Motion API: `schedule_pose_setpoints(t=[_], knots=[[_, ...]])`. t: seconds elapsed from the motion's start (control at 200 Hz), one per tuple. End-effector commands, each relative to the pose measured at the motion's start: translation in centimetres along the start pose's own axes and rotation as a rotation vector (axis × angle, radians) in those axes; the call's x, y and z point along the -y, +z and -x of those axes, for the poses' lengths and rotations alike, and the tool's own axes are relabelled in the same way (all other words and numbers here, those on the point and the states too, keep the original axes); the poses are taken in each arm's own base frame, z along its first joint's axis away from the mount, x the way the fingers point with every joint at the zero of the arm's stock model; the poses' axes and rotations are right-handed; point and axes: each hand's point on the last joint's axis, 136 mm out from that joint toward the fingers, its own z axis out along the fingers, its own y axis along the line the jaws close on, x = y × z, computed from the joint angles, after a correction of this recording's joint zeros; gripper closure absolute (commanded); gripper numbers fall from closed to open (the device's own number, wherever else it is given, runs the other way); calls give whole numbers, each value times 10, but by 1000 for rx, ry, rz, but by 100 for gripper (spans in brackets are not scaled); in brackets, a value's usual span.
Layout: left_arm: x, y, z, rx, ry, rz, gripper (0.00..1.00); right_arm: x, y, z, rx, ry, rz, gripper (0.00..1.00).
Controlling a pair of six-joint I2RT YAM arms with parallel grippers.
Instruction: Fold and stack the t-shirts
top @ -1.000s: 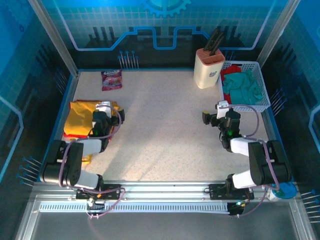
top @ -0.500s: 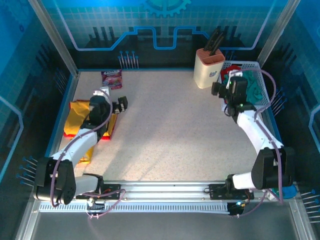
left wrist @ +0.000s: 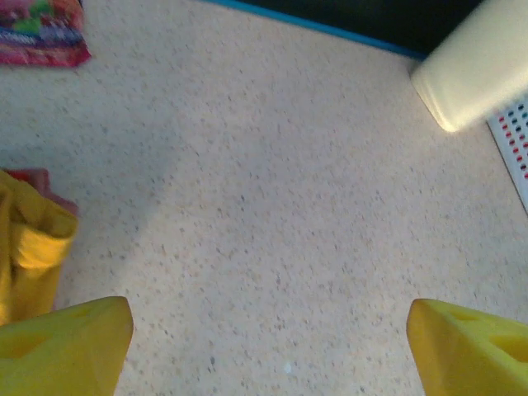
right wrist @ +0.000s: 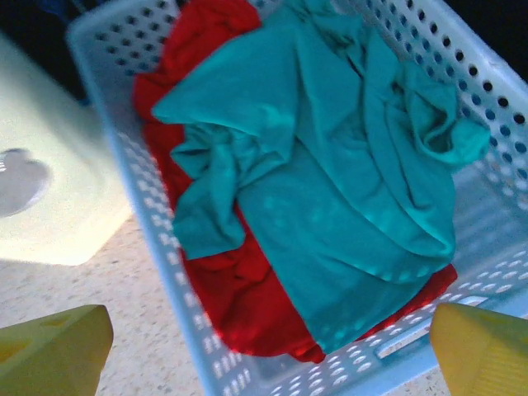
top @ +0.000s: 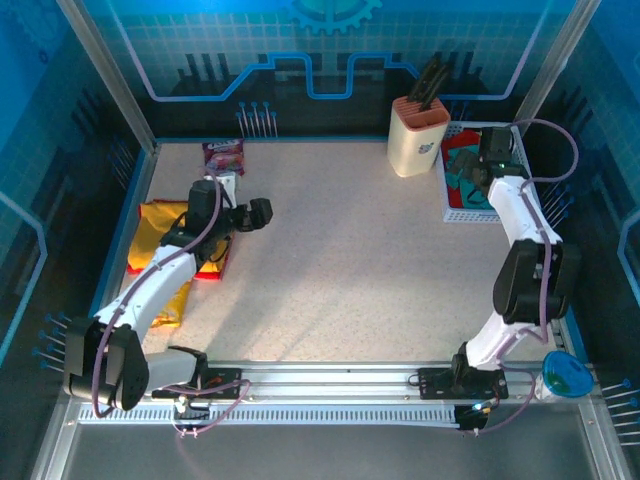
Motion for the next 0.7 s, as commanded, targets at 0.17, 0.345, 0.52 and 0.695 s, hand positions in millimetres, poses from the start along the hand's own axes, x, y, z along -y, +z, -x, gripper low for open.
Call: schedule_pose_setpoints(t=[0.17,0.345,0.52,0.695], knots=[[17,-12,-30,-79,-33,-65,15,17,58,4,-78,91,-117,4],[13,-13,-40,-72,-53,-52,16,18,91,-5,-130,117,-132,9],[14,-15,-41,-70,-47,-57,16,15,125,-24,-208,122,-140,15],[13,-12,-44,-77,-46,-57,16,14,138,-38,-240,106,-151,36]])
